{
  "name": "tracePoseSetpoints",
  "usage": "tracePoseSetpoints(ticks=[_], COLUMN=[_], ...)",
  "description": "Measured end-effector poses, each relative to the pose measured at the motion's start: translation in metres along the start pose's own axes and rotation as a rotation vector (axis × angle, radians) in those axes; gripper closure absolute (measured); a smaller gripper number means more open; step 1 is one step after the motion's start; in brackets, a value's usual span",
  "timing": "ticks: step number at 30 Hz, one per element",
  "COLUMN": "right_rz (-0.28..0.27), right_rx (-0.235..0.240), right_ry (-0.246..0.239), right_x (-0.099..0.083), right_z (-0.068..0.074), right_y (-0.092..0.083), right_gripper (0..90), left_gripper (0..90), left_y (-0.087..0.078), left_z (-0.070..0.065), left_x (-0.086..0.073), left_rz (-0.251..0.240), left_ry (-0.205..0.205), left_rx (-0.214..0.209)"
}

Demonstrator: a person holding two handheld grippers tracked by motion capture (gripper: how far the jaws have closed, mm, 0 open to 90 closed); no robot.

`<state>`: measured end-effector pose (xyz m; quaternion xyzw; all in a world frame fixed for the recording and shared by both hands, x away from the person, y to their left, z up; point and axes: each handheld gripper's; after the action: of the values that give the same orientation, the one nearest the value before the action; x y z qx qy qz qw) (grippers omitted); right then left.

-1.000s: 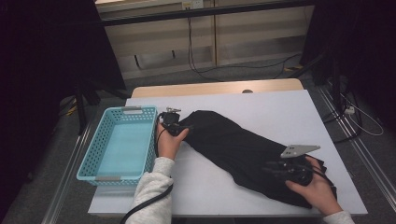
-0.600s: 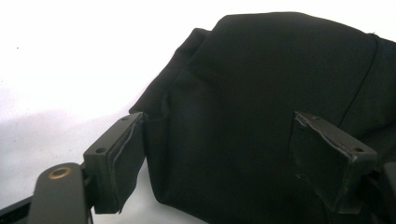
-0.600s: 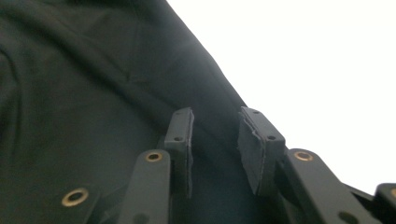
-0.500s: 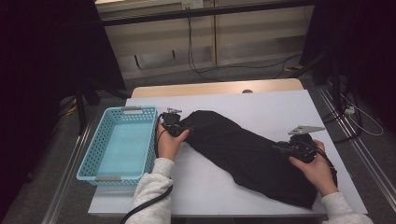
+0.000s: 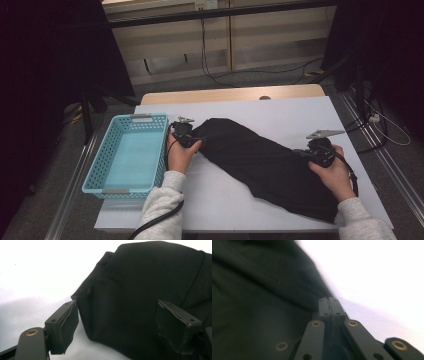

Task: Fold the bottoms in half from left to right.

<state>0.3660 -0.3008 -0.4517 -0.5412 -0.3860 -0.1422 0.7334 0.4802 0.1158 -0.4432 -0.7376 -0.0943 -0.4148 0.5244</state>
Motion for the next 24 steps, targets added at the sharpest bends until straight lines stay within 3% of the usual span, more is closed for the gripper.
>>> tracePoseSetpoints(ticks=[5,6,9,10,12,14,18,19,24], right_rz=[0.014,0.008,-0.002,-0.004,-0.021,-0.053,-0.051,-0.02,0.009], right_rx=[-0.022,-0.012,-0.011,-0.027,-0.037,-0.032,-0.012,-0.027,-0.02], right_ry=[-0.006,-0.013,-0.021,-0.027,-0.019,0.004,0.001,-0.024,-0.042], right_x=[-0.001,0.0,0.0,0.001,0.003,0.005,0.008,0.01,0.01], right_z=[-0.003,-0.002,-0.001,-0.001,-0.003,-0.006,-0.006,-0.003,0.002], right_y=[0.003,0.003,0.001,-0.001,-0.006,-0.008,-0.003,0.007,0.023], right_gripper=[83.8,76.5,72.1,65.1,63.5,63.4,64.5,65.6,75.6], left_gripper=[19.9,19.9,19.8,19.8,19.8,19.8,19.8,19.8,19.8], left_y=[0.0,-0.001,-0.002,-0.001,-0.001,-0.001,0.0,0.0,-0.001], left_z=[0.002,0.004,0.005,0.006,0.007,0.007,0.006,0.005,0.005], left_x=[-0.002,-0.002,-0.002,-0.002,-0.003,-0.003,-0.003,-0.003,-0.004], left_rz=[0.005,-0.003,-0.001,-0.005,0.0,0.0,0.005,0.005,0.003], left_ry=[-0.001,-0.007,-0.007,-0.009,-0.018,-0.016,-0.01,-0.009,-0.009], left_rx=[0.004,0.002,0.005,0.007,0.001,0.005,0.002,0.003,0.005])
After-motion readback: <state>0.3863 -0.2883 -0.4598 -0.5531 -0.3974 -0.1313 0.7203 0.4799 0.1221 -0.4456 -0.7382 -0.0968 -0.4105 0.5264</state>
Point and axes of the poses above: each handheld gripper's, and its own axes: y roughly forward along the jaws, x roughly out of its top, z roughly to its left, and after that the axes turned 1 degree about -x, right-handed
